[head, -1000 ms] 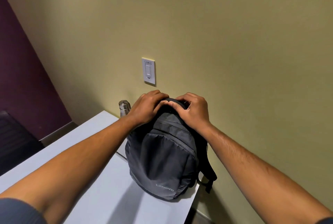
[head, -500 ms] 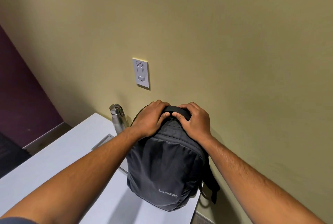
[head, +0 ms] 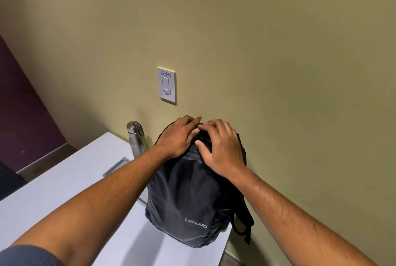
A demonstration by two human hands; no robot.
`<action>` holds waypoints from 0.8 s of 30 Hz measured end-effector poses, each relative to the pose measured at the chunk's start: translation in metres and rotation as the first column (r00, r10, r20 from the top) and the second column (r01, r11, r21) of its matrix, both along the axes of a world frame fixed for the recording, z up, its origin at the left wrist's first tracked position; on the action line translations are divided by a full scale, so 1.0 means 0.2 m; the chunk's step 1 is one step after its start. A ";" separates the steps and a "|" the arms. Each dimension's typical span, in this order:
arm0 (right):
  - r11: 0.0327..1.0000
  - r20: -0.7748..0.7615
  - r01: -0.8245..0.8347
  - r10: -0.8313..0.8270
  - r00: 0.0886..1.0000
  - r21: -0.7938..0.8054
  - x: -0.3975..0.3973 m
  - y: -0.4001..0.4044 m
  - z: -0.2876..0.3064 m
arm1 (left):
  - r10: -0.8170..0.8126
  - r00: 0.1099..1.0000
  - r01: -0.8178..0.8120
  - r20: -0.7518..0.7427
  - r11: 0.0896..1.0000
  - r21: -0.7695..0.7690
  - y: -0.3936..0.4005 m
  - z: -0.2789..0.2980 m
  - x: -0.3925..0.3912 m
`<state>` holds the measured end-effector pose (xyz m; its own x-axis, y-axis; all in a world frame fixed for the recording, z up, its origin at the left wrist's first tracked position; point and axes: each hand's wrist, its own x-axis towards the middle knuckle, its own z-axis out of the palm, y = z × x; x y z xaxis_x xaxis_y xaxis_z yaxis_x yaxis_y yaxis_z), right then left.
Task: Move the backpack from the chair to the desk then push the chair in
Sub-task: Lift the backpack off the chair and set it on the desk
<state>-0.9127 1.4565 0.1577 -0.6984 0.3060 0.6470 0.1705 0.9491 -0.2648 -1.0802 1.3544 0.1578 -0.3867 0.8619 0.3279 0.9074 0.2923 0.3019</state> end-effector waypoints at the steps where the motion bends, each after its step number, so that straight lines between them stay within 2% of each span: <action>1: 0.999 0.015 -0.034 0.034 0.999 0.025 0.00 -0.04 -0.01 | 0.010 1.000 -0.010 -0.005 1.000 0.022 -0.02 -0.01 0.01; 4: 0.996 0.097 -0.077 0.072 0.993 0.049 0.02 -0.11 -0.05 | 0.077 0.997 -0.077 0.007 0.991 0.107 -0.08 -0.04 0.04; 8: 0.999 0.165 -0.021 0.015 0.986 0.033 0.04 -0.13 -0.06 | 0.206 0.975 -0.219 0.081 0.951 0.218 -0.22 -0.13 0.08; 10: 0.999 0.178 -0.020 0.011 0.984 0.049 0.05 -0.14 -0.06 | 0.295 0.933 -0.345 0.206 0.896 0.279 -0.30 -0.21 0.10; 11: 0.998 0.194 -0.028 0.016 0.981 0.061 0.06 -0.14 -0.06 | 0.335 0.882 -0.434 0.332 0.852 0.294 -0.33 -0.26 0.12; 12: 0.996 0.217 -0.041 0.024 0.976 0.073 0.06 -0.15 -0.06 | 0.370 0.795 -0.537 0.481 0.798 0.274 -0.35 -0.30 0.14; 14: 0.993 0.264 -0.065 0.036 0.964 0.102 0.07 -0.17 -0.07 | 0.414 0.545 -0.712 0.729 0.688 0.142 -0.37 -0.41 0.17; 16: 0.986 0.290 -0.066 0.020 0.957 0.151 0.08 -0.19 -0.08 | 0.450 0.269 -0.814 0.851 0.578 -0.049 -0.38 -0.53 0.21; 18: 0.981 0.280 -0.046 -0.009 0.960 0.187 0.08 -0.20 -0.09 | 0.452 -0.033 -0.830 0.891 0.484 -0.276 -0.40 -0.65 0.27; 20: 0.980 0.247 -0.016 -0.034 0.968 0.197 0.08 -0.19 -0.09 | 0.333 -0.272 -0.790 0.903 0.458 -0.407 -0.42 -0.73 0.35; 22: 0.981 0.234 0.018 -0.063 0.970 0.192 0.08 -0.17 -0.08 | 0.163 -0.436 -0.763 0.885 0.454 -0.460 -0.41 -0.78 0.41; 24: 0.987 0.252 0.049 -0.087 0.964 0.153 0.07 -0.14 -0.06 | 0.087 -0.565 -0.719 0.821 0.436 -0.541 -0.40 -0.80 0.44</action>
